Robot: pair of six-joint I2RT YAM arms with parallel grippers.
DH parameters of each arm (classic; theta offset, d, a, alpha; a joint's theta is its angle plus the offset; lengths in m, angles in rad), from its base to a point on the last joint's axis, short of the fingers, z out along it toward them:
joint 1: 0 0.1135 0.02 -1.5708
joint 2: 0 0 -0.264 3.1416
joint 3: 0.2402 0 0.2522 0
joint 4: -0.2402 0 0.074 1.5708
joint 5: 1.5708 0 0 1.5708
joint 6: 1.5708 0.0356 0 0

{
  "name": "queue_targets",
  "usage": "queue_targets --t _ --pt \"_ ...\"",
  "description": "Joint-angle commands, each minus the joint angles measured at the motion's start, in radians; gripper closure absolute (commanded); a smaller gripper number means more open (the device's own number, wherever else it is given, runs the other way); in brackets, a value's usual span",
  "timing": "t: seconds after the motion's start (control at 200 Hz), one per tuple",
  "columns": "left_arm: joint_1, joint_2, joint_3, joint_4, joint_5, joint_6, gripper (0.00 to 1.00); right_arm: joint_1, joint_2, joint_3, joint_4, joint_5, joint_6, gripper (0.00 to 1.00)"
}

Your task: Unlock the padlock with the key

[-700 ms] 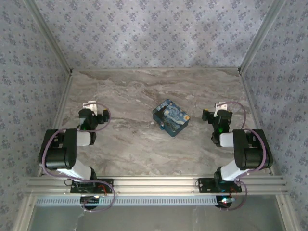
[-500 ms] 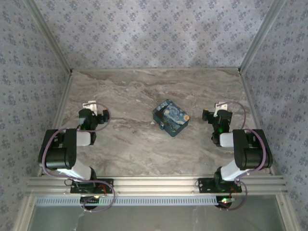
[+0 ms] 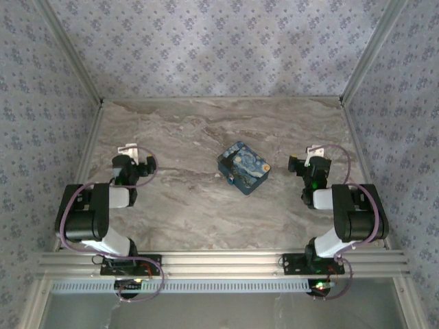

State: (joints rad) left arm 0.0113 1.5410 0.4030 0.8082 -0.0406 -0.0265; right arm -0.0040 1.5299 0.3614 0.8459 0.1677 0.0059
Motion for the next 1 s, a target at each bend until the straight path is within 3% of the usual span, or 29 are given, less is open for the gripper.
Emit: queue_targets --t 0.0,0.145,0.3,0.48,0.595,0.69,0.814,0.994 --pt "0.006 -0.005 0.013 0.003 0.017 0.007 0.00 -0.002 -0.005 0.010 0.009 0.000 -0.008 0.00" --pt "0.006 -0.014 0.017 -0.003 0.003 0.002 0.00 -0.002 -0.015 0.009 0.010 0.000 -0.007 0.00" --pt "0.009 -0.129 0.118 -0.270 -0.069 -0.029 0.00 -0.008 -0.167 0.096 -0.282 0.006 0.013 0.00" --pt "0.015 -0.253 0.198 -0.440 -0.050 -0.117 0.00 -0.004 -0.352 0.109 -0.411 -0.046 0.054 0.00" --pt "0.056 -0.263 0.332 -0.648 0.107 -0.338 0.00 -0.010 -0.490 0.162 -0.579 -0.058 0.213 0.00" --pt "0.069 -0.211 0.450 -0.774 0.296 -0.401 0.00 -0.036 -0.587 0.230 -0.905 -0.022 0.569 0.00" --pt "0.033 -0.126 0.540 -0.820 0.496 -0.467 0.05 -0.082 -0.656 0.188 -0.878 -0.227 0.601 0.00" --pt "-0.146 0.034 0.669 -0.895 0.597 -0.462 0.13 -0.064 -0.730 0.193 -1.045 -0.401 0.615 0.01"
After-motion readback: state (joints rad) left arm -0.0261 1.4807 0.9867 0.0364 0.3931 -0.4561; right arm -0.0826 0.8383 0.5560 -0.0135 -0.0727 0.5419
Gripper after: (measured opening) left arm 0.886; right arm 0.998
